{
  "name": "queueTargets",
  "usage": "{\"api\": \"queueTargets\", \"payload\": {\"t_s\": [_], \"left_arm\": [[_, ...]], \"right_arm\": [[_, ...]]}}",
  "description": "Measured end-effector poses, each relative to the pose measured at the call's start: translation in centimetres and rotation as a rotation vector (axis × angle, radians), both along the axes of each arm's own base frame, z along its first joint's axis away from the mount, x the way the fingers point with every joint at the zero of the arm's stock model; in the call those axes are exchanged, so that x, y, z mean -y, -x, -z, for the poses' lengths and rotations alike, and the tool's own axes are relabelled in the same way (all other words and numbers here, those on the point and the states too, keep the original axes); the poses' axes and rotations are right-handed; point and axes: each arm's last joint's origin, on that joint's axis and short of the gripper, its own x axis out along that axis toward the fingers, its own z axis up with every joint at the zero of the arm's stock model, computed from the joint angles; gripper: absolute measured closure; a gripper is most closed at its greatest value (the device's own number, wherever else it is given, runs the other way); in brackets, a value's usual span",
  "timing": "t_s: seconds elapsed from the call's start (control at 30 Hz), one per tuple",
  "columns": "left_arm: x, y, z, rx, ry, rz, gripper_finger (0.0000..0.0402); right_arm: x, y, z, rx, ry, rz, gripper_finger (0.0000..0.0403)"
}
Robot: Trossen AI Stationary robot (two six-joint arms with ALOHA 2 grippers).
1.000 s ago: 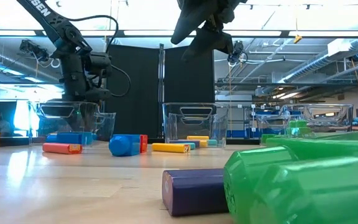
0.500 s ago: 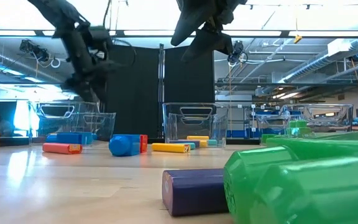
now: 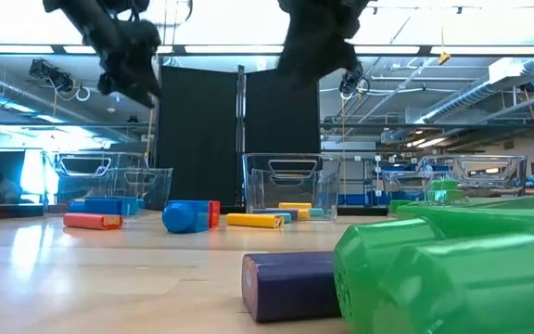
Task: Sort blocks by size
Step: Put the purple block into the middle transparent bin
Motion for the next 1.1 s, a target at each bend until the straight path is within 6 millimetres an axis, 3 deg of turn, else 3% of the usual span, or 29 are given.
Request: {"api": "queueTargets", "payload": {"t_s": [0.2,0.63,0.93,1.1], "left_arm": [[3.1,-0.9,-0.5,0.037,-0.022,0.065,0.0194],[10.2,-3.9,-0.4,0.131,-0.004,0.186,0.0194],[16.7,-8.9,2.4,0.124,-0.110,0.484,0.0195],[19.4,-11.3,5.0,0.130,-0.089,0.533,0.0195]], "right_arm": [[-0.9,3.1,1.0,-0.027,0.063,0.064,0.0185],[-2.2,12.1,2.8,0.066,-0.113,0.188,0.0188],[-3.1,14.4,3.5,0.059,-0.127,0.140,0.0188],[-3.7,14.7,3.7,0.044,-0.104,0.081,0.0188]]}}
